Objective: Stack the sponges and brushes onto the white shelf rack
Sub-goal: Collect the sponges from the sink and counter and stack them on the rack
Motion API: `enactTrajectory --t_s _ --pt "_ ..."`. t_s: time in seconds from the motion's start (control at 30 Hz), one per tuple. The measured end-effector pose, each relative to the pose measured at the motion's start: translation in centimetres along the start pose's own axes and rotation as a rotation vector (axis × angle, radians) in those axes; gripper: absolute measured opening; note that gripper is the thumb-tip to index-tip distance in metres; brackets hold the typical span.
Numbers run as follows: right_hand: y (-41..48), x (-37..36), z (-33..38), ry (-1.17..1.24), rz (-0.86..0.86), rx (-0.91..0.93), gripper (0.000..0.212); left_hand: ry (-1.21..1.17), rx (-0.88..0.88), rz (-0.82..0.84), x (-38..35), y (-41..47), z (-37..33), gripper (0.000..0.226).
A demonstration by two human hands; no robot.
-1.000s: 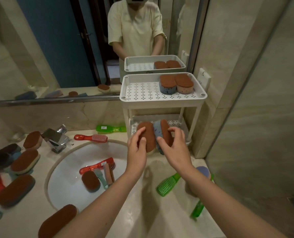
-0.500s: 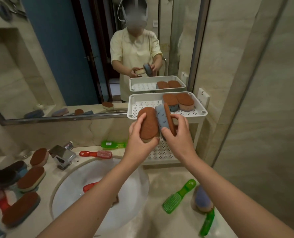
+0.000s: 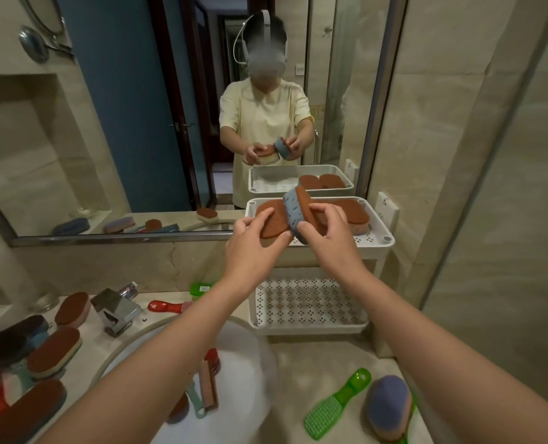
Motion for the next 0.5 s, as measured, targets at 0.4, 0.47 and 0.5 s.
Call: enactTrajectory --t_s 0.4,0.47,0.5 --pt "5.3 -2.9 -3.4 -0.391 0.054 -0.013 0.045 0.512 0.047 -0.026 -0.9 4.9 2.4 0.076" --pt "5.8 -3.3 -3.5 -0.461 0.079 0.001 0.043 0.565 0.044 -0.019 -1.1 5.6 2.7 0.075" --pt "6.1 -3.5 -3.5 -0.503 0.082 0.016 0.042 0.589 0.046 -0.011 -1.3 6.0 2.9 0.074"
Point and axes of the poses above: each hand's wrist, its own y-axis towards the middle knuckle, its own x-axis out of the back of the hand, z = x × y, the point moved 6 cm from there along y, towards the middle knuckle, and after that the axes turned 14 degrees about -y, right-handed, at the moved point
